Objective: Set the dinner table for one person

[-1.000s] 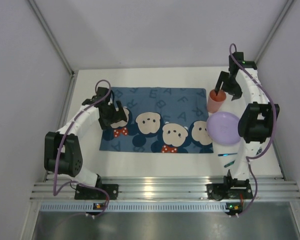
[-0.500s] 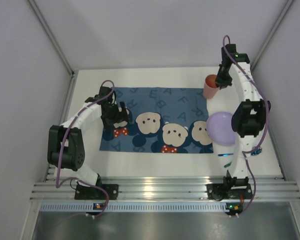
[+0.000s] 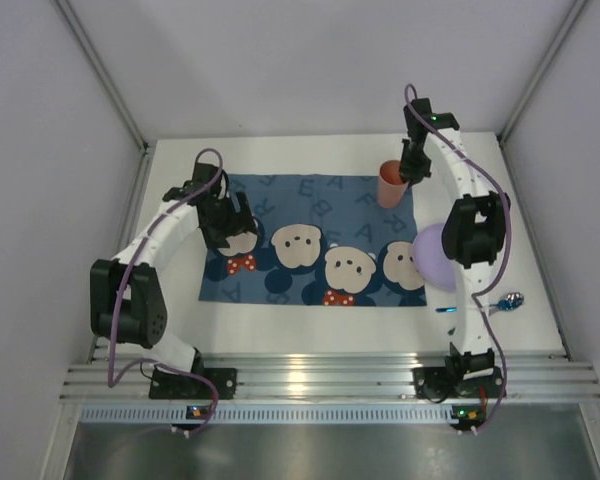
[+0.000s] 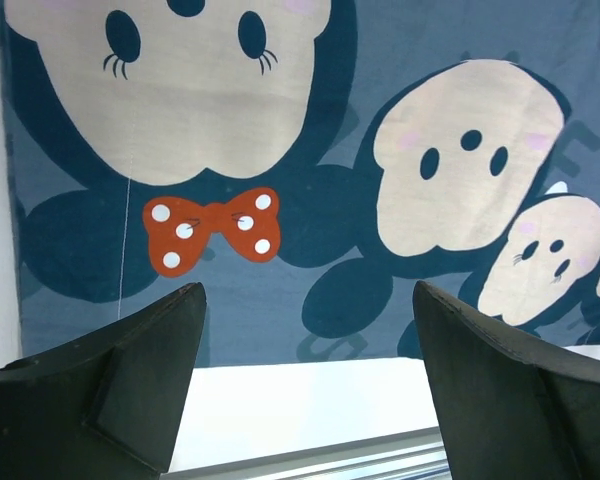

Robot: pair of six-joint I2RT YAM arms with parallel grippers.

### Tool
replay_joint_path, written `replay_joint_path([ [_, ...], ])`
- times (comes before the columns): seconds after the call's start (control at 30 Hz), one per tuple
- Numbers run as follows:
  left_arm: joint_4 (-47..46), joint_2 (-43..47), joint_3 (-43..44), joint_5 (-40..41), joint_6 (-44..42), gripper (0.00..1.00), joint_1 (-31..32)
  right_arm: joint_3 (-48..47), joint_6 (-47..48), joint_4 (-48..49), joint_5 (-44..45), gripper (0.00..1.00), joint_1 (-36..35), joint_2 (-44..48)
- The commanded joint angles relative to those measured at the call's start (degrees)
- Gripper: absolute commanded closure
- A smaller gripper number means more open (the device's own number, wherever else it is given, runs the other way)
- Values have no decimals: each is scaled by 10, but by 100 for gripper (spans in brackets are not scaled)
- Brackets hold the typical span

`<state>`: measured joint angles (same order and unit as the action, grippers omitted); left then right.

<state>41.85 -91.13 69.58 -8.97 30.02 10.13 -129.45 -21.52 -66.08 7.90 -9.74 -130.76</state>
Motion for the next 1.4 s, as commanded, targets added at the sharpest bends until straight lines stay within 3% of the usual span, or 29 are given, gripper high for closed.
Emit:
replay_joint_path([
  [0.0, 32, 49, 19, 16, -7, 10, 2, -30, 2, -5, 20, 96, -6, -11],
  [0.13, 31, 66, 4, 19, -3, 10, 2, -32, 6, -4, 19, 76, -8, -13],
  [0.17, 31, 70, -1, 21, -3, 10, 2, -32, 10, -4, 12, 65, -10, -12],
  [0.27, 32, 78, -1, 20, 0, 10, 2, -45, 23, -4, 10, 47, -8, 1],
  [0.4, 38, 80, 5, 21, -11, 10, 2, -48, 41, -2, 7, 39, 19, 50],
  [0.5, 39, 81, -1, 25, -16, 10, 2, 22, 37, 16, -2, 31, 69, 119],
  [0.67, 20, 88, -34, 11, -10, 10, 2, 239, 19, 76, -24, 16, 177, 232],
  [0.8, 8, 84, -46, -3, -10, 10, 2, 377, 3, 108, -125, 16, 307, 265],
  [0.9, 7, 79, -47, 0, -18, 10, 2, 459, 16, 138, -176, 18, 362, 284],
  [1.37, -9, 66, -52, -6, -25, 11, 2, 548, 31, 161, -160, 18, 378, 270],
])
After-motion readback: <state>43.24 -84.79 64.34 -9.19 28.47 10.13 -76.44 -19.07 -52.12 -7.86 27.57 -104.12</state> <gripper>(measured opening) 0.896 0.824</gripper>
